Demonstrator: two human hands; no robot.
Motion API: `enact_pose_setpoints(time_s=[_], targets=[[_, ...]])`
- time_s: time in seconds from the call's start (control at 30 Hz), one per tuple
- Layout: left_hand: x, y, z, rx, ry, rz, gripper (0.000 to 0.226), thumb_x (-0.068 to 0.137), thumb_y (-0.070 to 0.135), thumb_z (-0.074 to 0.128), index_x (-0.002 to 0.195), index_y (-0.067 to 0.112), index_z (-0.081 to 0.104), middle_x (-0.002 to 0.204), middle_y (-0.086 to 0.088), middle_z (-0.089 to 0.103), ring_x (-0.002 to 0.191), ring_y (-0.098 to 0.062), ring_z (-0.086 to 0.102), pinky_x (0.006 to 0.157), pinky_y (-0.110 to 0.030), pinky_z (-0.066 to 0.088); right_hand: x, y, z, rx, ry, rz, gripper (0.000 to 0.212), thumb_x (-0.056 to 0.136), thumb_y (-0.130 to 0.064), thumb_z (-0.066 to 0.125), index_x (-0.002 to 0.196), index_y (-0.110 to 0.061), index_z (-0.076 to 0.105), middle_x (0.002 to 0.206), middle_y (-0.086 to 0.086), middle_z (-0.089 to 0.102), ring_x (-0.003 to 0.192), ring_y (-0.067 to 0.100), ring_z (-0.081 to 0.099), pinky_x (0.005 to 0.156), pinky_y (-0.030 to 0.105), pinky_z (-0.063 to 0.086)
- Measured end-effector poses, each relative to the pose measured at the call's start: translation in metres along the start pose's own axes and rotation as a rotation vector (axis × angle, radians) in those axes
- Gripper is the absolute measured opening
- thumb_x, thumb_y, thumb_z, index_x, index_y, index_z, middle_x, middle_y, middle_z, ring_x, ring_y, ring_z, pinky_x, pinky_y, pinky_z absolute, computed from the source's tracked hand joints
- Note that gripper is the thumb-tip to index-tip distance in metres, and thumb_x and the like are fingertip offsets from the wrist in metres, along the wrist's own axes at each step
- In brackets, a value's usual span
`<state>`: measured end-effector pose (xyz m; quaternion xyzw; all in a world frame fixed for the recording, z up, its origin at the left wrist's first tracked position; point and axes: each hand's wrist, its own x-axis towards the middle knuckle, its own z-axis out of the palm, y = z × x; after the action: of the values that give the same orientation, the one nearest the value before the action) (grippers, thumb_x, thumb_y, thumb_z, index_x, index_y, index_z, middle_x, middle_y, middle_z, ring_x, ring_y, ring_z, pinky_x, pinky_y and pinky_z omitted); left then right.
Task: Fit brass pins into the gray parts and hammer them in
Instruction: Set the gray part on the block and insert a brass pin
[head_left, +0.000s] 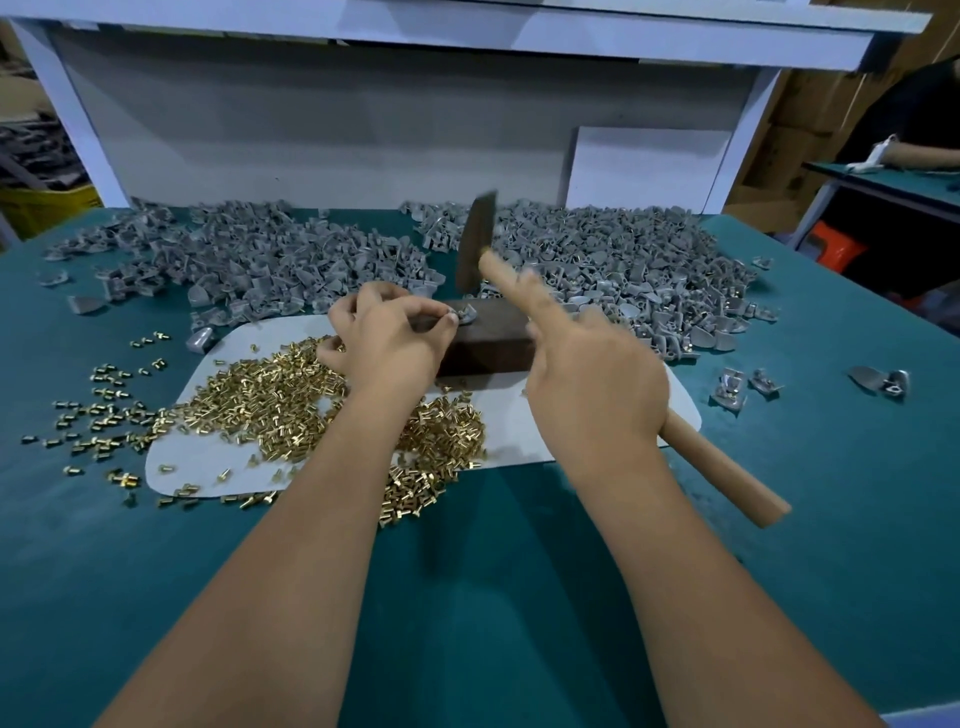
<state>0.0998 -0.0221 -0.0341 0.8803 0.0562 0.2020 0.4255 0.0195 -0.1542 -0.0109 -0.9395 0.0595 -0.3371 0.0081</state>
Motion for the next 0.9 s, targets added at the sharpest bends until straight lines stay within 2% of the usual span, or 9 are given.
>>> enact_pose_setpoints(time_s=[0.07,0.17,0.23,0.33,0.5,0.57,0.67,0.8,0.9], targets=[[0.000,-0.001,-0.001,-0.023,-0.007,0.005,0.028,0.081,0.048,0.076,0.060,0.047,0.058,0.125,0.016,0.048,0.131,-0.019,0.023,0.102,-0.045,0.014,-0.001,0.001,0.002,0.001,-0.084,0.007,0.057,0.093,-0.025,0.054,0.142,-0.044,0.034,0.078,0.004,0.058,0.055,0.020,0.033,0.044,0.025,0.013],[0.001,0.000,0.002,-0.023,0.016,0.004,0.033,0.079,0.046,0.078,0.055,0.046,0.056,0.120,0.017,0.048,0.130,-0.018,0.023,0.103,-0.045,0.014,0.000,0.002,0.000,0.026,-0.019,0.049,0.058,0.089,-0.021,0.060,0.141,-0.040,0.041,0.068,0.002,0.048,0.051,0.019,0.034,0.045,0.025,0.018],[0.002,-0.001,0.003,-0.038,0.030,0.007,0.033,0.078,0.044,0.079,0.054,0.046,0.056,0.116,0.018,0.046,0.129,-0.018,0.023,0.102,-0.044,0.013,0.001,0.002,0.001,0.012,0.011,0.025,0.059,0.088,-0.021,0.063,0.140,-0.039,0.043,0.066,0.003,0.048,0.049,0.019,0.033,0.044,0.023,0.013],[0.000,-0.002,0.001,-0.044,-0.005,0.017,0.029,0.080,0.045,0.078,0.059,0.047,0.058,0.115,0.019,0.041,0.130,-0.016,0.022,0.101,-0.043,0.012,0.002,0.003,0.005,-0.003,-0.107,-0.022,0.056,0.095,-0.026,0.051,0.143,-0.046,0.030,0.079,0.002,0.057,0.055,0.021,0.035,0.043,0.024,0.011],[0.001,0.002,-0.005,-0.031,-0.070,0.007,0.020,0.083,0.045,0.074,0.066,0.044,0.063,0.129,0.016,0.048,0.134,-0.015,0.020,0.105,-0.046,0.014,0.004,0.009,0.007,0.135,-0.032,0.072,0.050,0.098,-0.026,0.046,0.143,-0.041,0.032,0.078,0.002,0.044,0.053,0.020,0.037,0.046,0.026,0.022],[0.002,0.003,-0.007,-0.063,-0.128,0.001,0.019,0.084,0.043,0.073,0.067,0.042,0.065,0.134,0.017,0.047,0.138,-0.014,0.017,0.107,-0.046,0.011,0.007,0.016,0.009,0.116,0.003,0.118,0.051,0.096,-0.022,0.050,0.143,-0.037,0.035,0.083,0.004,0.039,0.046,0.016,0.030,0.044,0.023,0.017],[0.001,0.004,-0.009,-0.141,-0.174,-0.021,0.022,0.085,0.038,0.073,0.065,0.041,0.065,0.141,0.019,0.043,0.141,-0.013,0.013,0.112,-0.047,0.008,0.010,0.025,0.013,0.061,-0.065,0.191,0.052,0.097,-0.022,0.048,0.143,-0.037,0.032,0.087,0.004,0.033,0.046,0.014,0.025,0.043,0.024,0.012],[-0.001,0.004,-0.010,-0.174,-0.195,-0.035,0.020,0.085,0.036,0.073,0.065,0.039,0.067,0.144,0.021,0.042,0.143,-0.012,0.011,0.112,-0.046,0.008,0.015,0.033,0.018,0.042,-0.112,0.270,0.046,0.098,-0.022,0.045,0.140,-0.035,0.034,0.092,0.008,0.046,0.047,0.017,0.027,0.044,0.026,0.013],[-0.001,0.004,-0.010,-0.163,-0.200,-0.038,0.018,0.085,0.038,0.072,0.067,0.039,0.068,0.145,0.022,0.041,0.143,-0.012,0.011,0.111,-0.047,0.008,0.016,0.037,0.022,0.048,-0.125,0.287,0.033,0.098,-0.019,0.044,0.130,-0.025,0.044,0.093,0.011,0.058,0.062,0.026,0.044,0.050,0.030,0.023]])
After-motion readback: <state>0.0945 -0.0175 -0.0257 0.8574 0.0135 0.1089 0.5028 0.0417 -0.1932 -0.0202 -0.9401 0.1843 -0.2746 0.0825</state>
